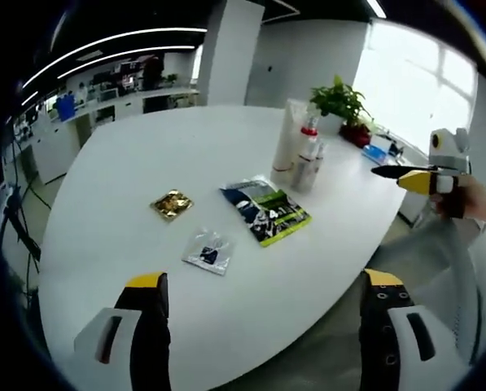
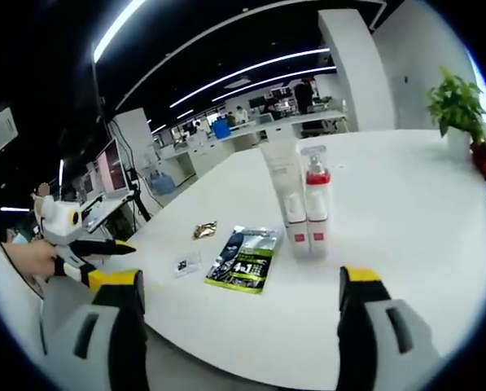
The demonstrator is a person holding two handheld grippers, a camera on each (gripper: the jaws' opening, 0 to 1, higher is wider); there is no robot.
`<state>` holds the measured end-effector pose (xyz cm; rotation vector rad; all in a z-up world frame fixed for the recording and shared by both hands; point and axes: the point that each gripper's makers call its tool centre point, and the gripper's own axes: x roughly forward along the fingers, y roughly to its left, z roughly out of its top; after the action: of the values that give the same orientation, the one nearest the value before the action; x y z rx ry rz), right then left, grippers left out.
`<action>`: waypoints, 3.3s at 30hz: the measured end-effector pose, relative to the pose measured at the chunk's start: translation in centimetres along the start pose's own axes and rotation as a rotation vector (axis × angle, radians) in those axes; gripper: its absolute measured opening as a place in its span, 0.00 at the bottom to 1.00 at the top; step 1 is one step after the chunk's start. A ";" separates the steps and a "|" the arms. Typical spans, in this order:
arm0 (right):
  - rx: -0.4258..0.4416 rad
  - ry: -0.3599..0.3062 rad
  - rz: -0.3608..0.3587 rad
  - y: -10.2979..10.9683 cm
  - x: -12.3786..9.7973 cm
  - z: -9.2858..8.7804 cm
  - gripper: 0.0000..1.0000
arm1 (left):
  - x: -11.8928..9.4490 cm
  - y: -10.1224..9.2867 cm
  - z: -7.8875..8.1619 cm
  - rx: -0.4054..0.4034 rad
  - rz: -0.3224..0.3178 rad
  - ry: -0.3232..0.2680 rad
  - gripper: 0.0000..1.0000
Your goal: Arrange the skincare products in the storage area until every visible bottle or jar stands upright without overlapping.
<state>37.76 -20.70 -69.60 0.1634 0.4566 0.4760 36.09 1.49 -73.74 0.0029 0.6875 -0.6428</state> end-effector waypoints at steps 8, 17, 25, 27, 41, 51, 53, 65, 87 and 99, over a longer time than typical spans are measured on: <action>-0.033 -0.007 0.003 0.0 0.2 -0.2 1.00 | -0.7 0.6 0.0 -0.002 0.025 -0.008 0.97; -0.101 0.033 0.029 0.7 0.6 -0.9 1.00 | -0.7 0.7 -0.4 -0.002 0.029 0.012 0.97; -0.109 0.061 0.043 0.9 0.8 -1.4 1.00 | 0.1 0.8 -0.5 -0.013 0.025 0.019 0.97; -0.101 0.062 0.041 0.8 0.7 -1.4 1.00 | 0.5 0.7 -0.8 -0.011 0.024 0.035 0.97; -0.074 0.060 0.028 0.3 0.8 -1.4 0.99 | 3.3 2.6 -0.8 0.029 0.039 0.109 0.96; -0.068 0.073 0.036 0.3 0.9 -1.6 0.98 | 5.9 4.7 -0.1 0.051 0.047 0.155 0.92; -0.068 0.074 0.034 0.3 0.9 -1.6 0.98 | 6.4 4.9 -0.3 0.062 0.046 0.172 0.91; -0.046 0.068 0.026 0.1 0.8 -1.6 0.98 | 8.5 6.0 -1.1 0.140 0.041 0.278 0.82; -0.030 0.067 0.015 -0.3 0.8 -1.6 0.97 | 11.2 6.8 -0.8 0.226 0.034 0.415 0.48; -0.023 0.062 0.000 -0.5 0.8 -1.6 0.97 | 11.4 6.5 -0.7 0.277 0.020 0.424 0.37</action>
<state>37.87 -20.71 -71.40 0.1272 0.5119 0.4876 45.94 0.60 -82.36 0.4114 0.9993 -0.7215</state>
